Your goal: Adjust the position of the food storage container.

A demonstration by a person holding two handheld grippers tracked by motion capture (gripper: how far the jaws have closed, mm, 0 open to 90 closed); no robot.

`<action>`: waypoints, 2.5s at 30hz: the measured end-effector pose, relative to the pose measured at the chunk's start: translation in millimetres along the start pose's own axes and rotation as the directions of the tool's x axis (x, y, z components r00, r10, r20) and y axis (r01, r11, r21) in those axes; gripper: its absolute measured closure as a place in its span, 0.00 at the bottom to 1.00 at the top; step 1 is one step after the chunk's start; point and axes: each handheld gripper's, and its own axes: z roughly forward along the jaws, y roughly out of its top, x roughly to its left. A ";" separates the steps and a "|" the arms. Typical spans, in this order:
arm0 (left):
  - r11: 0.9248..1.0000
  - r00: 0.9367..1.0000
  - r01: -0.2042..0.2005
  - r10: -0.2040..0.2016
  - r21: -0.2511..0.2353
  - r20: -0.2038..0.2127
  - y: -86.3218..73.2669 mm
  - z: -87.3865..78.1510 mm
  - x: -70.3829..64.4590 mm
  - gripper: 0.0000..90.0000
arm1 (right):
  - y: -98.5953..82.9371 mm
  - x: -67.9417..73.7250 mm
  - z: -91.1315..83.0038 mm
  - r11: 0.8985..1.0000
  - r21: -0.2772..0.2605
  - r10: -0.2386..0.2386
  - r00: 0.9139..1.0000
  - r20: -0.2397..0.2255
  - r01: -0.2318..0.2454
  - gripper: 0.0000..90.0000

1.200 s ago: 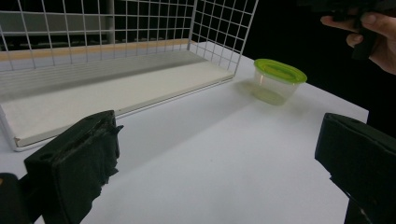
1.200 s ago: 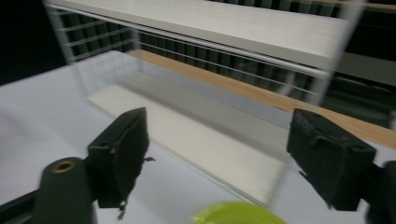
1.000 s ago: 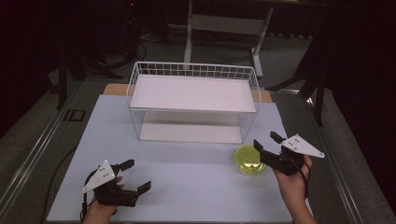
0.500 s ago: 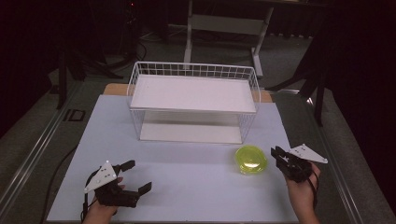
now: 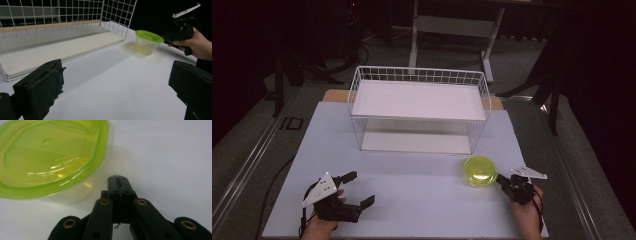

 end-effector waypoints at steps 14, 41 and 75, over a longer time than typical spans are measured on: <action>1.000 1.000 -0.006 0.006 -0.001 0.005 0.6 1.5 -1.1 0.01 | 8.3 26.3 14.3 0.999 0.027 -0.017 0.996 -0.087 0.020 1.00; 1.000 1.000 -0.020 0.021 -0.010 0.015 1.6 -0.1 -5.1 0.01 | 45.1 95.2 61.6 0.993 0.029 -0.111 0.976 -0.187 0.118 1.00; 1.000 1.000 -0.018 0.018 -0.003 0.017 2.0 -0.3 -3.8 0.01 | 62.7 151.9 91.8 0.989 0.032 -0.132 0.948 -0.290 0.148 1.00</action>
